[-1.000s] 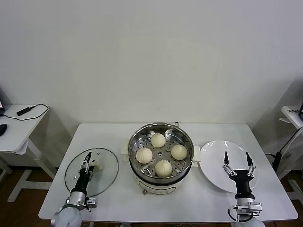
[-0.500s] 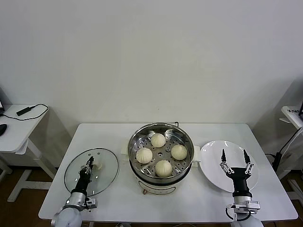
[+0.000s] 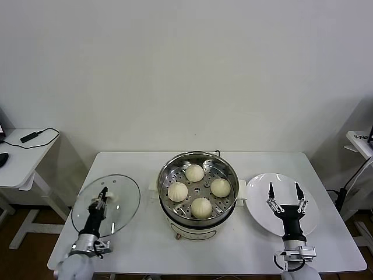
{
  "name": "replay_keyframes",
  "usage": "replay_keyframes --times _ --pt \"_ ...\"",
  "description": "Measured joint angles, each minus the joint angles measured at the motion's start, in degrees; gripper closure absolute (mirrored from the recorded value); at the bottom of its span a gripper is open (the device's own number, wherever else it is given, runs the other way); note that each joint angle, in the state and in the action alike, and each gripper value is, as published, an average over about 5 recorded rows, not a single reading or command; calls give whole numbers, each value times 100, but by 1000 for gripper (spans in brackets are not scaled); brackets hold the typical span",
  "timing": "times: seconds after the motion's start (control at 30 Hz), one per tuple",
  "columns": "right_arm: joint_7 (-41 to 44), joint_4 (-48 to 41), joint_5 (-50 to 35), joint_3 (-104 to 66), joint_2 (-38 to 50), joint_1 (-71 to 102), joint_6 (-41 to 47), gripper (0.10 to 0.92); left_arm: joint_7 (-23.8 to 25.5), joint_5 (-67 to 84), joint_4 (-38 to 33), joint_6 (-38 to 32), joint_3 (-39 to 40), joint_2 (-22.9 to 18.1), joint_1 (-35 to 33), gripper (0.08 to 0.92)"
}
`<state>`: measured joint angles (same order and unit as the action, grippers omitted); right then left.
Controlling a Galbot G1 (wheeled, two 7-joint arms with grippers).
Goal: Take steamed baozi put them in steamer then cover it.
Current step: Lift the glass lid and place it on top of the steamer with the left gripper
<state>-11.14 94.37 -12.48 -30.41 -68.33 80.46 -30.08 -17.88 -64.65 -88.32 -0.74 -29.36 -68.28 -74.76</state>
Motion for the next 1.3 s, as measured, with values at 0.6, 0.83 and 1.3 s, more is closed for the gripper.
replay_keyframes --times 0.6,0.83,1.3 --pt "-88 -39 124 32 -204 -119 110 203 812 251 -2764 840 25 495 -64 812" --pt "-129 -13 184 -18 -267 -148 312 203 1283 94 -3392 1518 1121 425 244 812" --pt "-89 -73 244 -219 -266 -223 991 203 2159 -996 -2981 2335 3066 -361 1069 812"
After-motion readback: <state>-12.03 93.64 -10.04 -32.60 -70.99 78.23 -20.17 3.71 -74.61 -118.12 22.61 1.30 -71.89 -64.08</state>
